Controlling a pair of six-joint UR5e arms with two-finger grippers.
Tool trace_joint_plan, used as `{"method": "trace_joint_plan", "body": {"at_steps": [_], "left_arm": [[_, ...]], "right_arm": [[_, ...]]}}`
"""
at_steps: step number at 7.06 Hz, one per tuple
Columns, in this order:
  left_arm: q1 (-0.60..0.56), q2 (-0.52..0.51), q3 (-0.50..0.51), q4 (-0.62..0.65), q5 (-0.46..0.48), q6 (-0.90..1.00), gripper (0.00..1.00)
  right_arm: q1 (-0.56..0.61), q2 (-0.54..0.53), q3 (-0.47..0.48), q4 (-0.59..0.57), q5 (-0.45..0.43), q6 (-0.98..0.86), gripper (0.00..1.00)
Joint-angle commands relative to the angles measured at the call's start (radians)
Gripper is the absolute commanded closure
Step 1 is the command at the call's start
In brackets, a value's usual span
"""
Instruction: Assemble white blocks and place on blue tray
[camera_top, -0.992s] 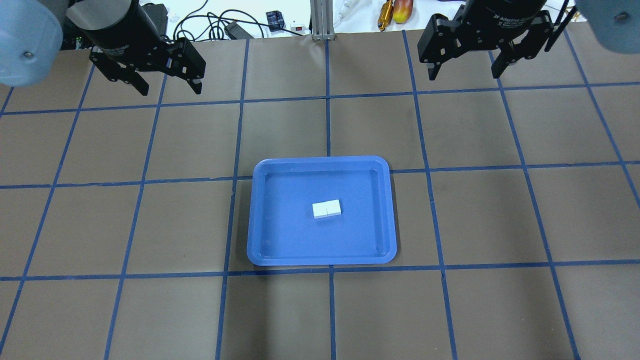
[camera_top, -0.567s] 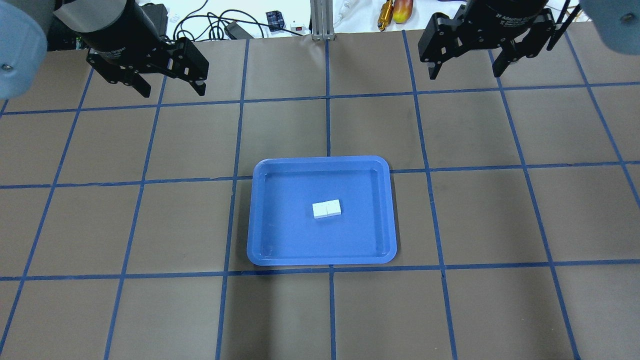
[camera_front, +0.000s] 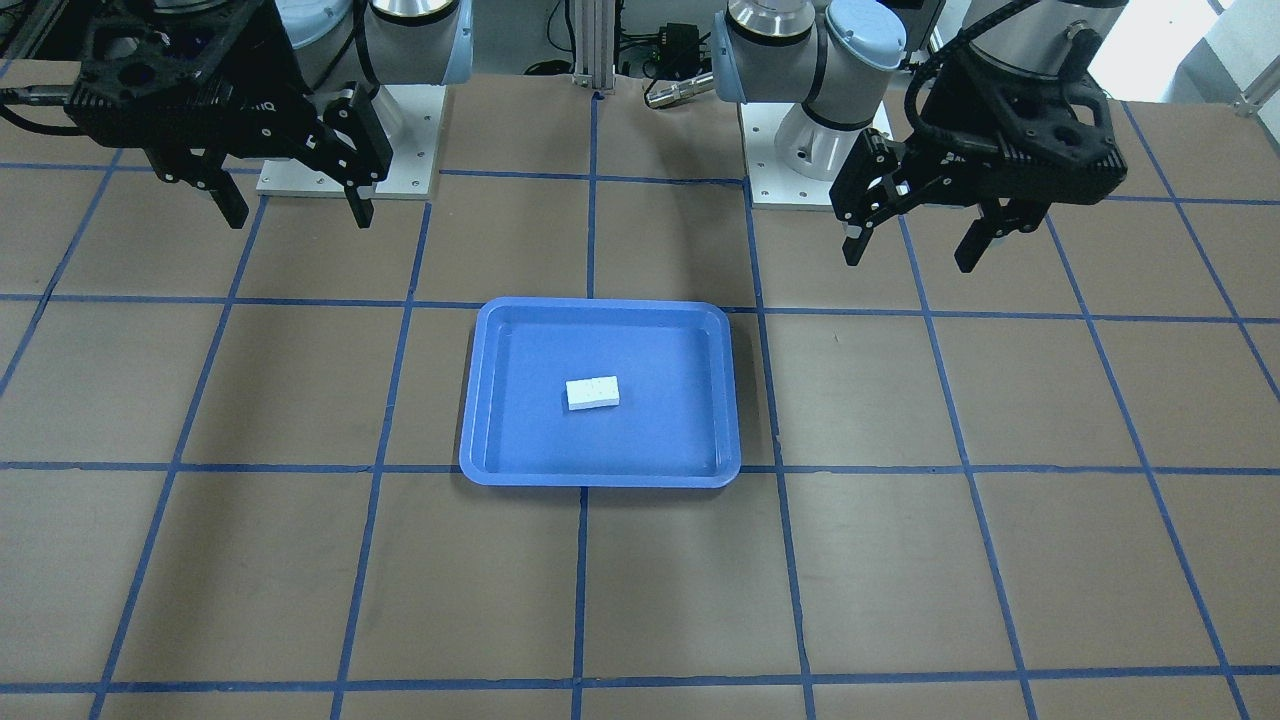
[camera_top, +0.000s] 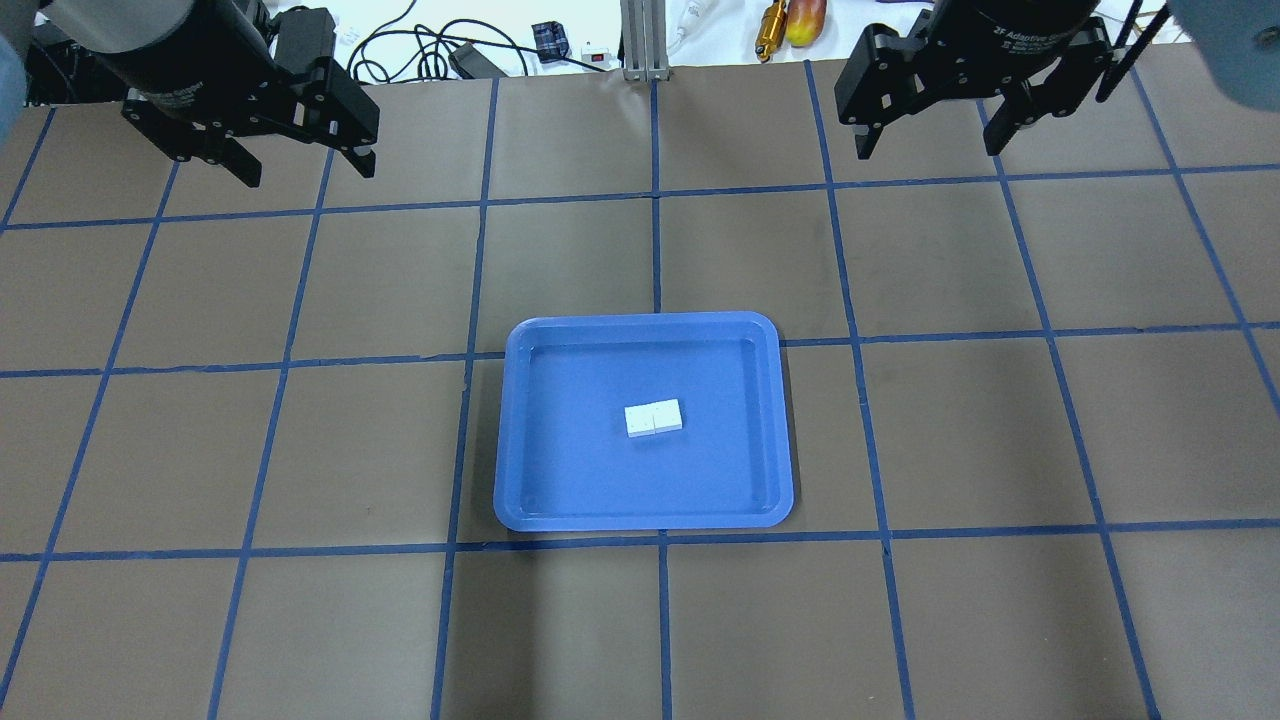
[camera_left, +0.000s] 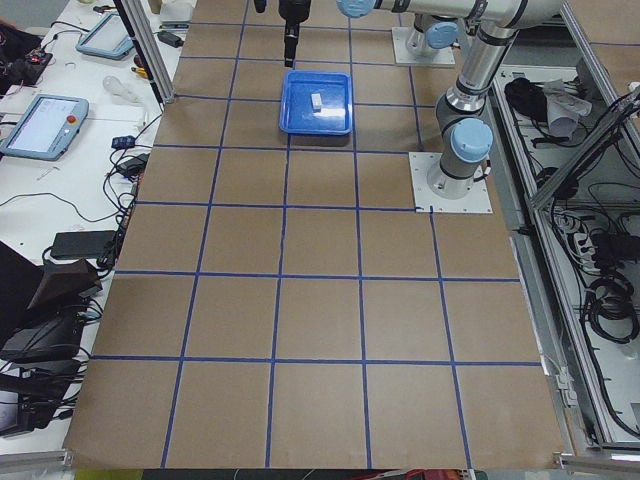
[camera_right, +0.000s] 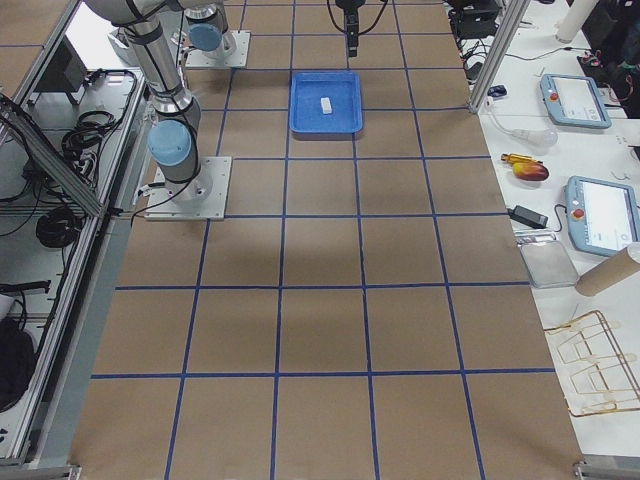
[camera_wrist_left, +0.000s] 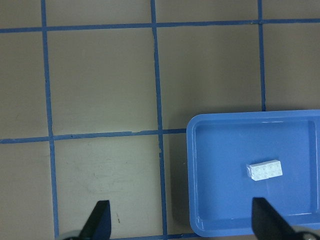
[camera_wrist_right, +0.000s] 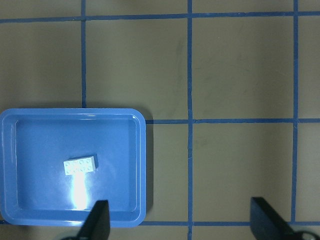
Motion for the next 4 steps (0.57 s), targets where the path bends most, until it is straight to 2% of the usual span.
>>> {"method": "trace_joint_plan", "body": {"at_steps": [1, 4], "left_arm": [[0.016, -0.035, -0.01, -0.016, -0.013, -0.007, 0.0], [0.012, -0.048, -0.008, -0.01, 0.045, 0.032, 0.0]], "right_arm": [[0.0, 0.003, 0.0, -0.006, 0.002, 0.002, 0.0], [0.0, 0.002, -0.002, -0.006, 0.002, 0.006, 0.0]]}}
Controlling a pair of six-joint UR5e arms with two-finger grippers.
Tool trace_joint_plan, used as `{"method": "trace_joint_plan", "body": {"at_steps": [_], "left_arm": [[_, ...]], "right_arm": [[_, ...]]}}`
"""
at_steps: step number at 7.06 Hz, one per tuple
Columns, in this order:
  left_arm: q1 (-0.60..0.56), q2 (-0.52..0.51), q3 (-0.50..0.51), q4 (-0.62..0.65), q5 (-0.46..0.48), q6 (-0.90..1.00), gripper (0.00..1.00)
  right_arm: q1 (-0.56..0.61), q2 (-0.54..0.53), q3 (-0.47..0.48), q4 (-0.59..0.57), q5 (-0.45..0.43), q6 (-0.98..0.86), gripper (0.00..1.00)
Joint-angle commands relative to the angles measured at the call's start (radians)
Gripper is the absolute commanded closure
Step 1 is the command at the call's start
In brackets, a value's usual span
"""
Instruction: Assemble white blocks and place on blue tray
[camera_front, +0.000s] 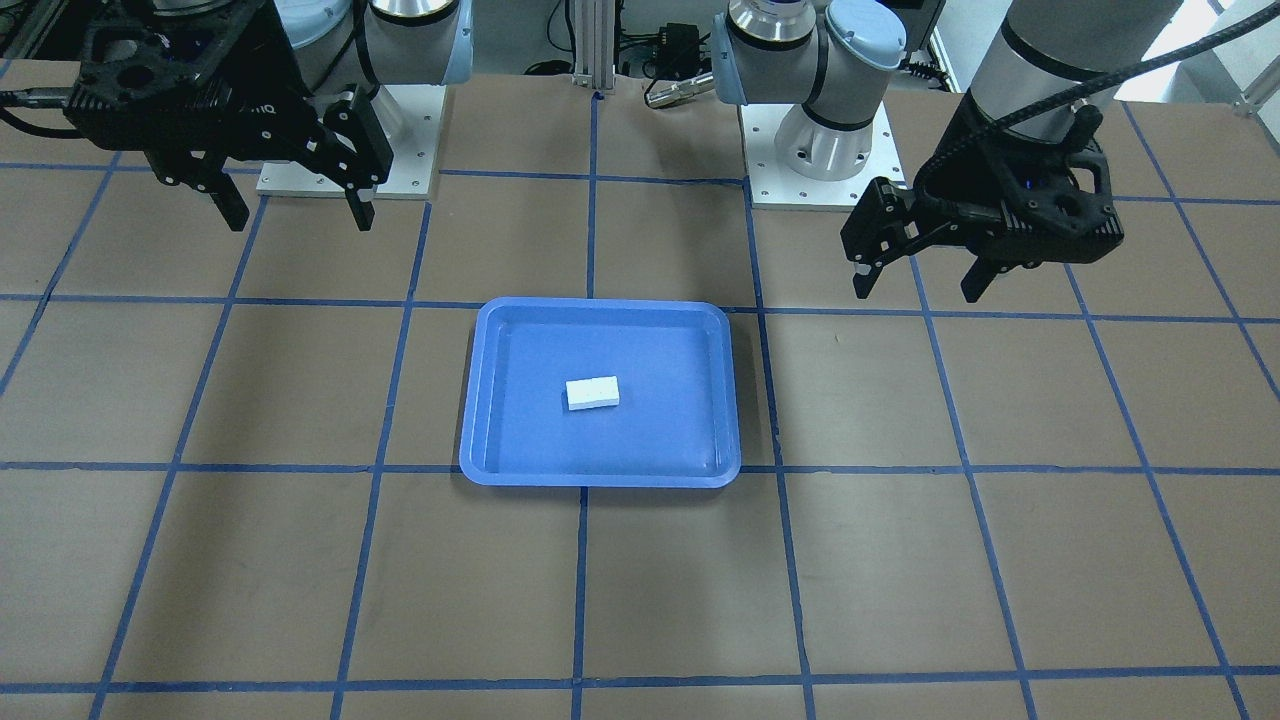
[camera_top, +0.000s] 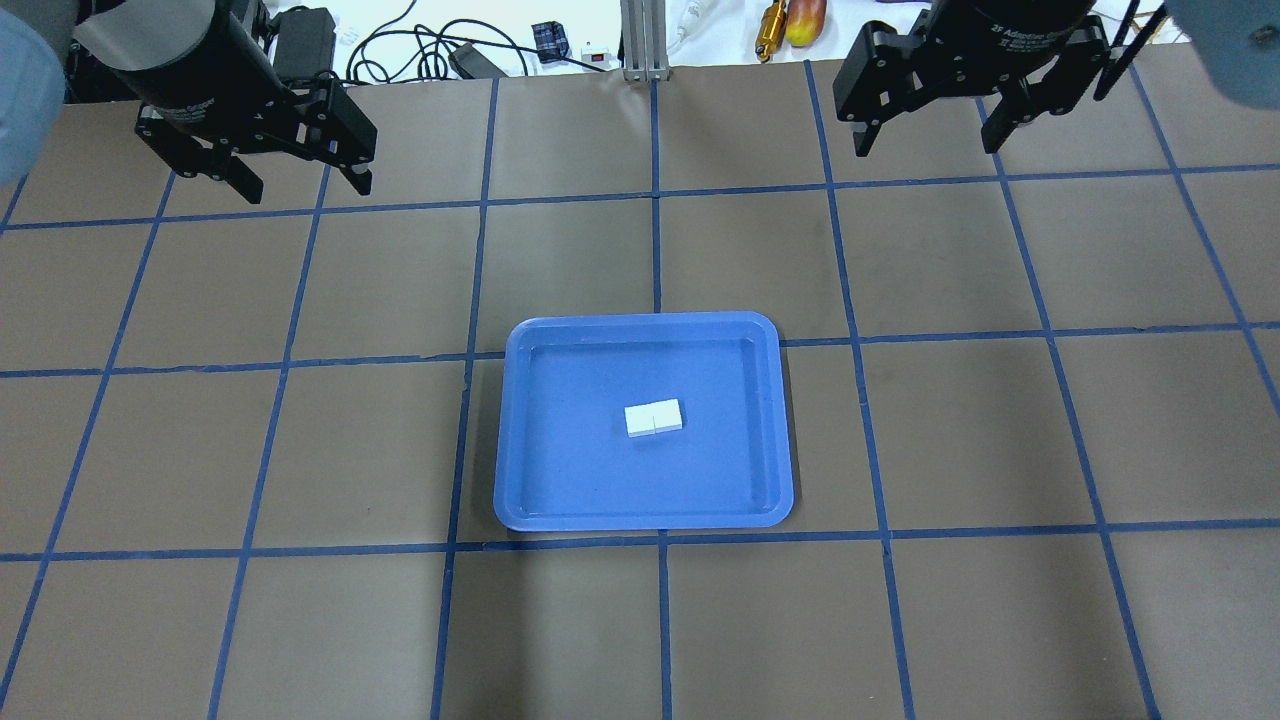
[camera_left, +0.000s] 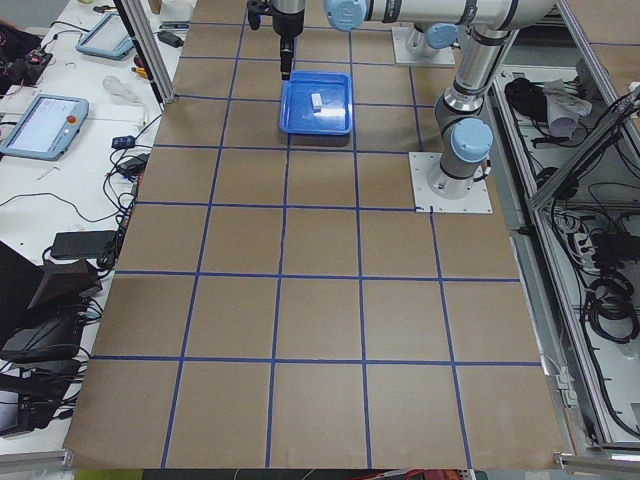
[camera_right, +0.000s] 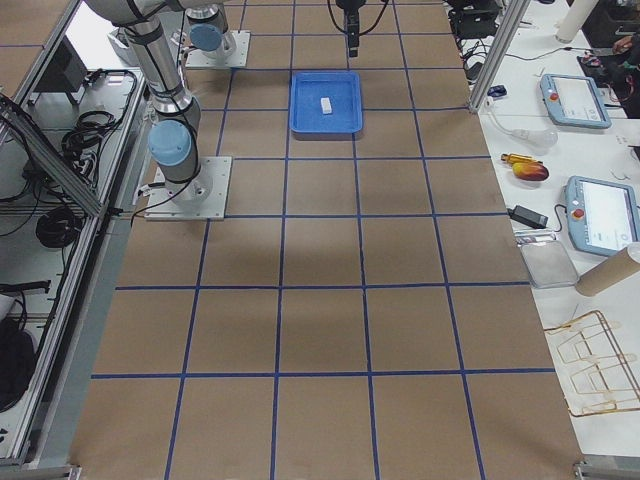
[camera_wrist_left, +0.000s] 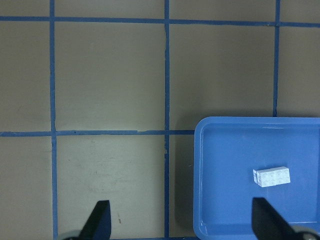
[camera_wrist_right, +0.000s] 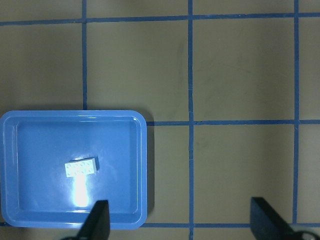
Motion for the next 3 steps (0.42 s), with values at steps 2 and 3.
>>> {"method": "trace_joint_plan", "body": {"at_steps": [2, 3], "left_arm": [[-0.003, -0.047, -0.008, 0.073, 0.021, -0.016, 0.0], [-0.004, -0.063, -0.002, 0.059, 0.033, -0.017, 0.0]], "right_arm": [[0.002, -0.002, 0.0, 0.001, 0.0, 0.006, 0.0], [0.0, 0.0, 0.0, 0.001, 0.0, 0.006, 0.0]]}}
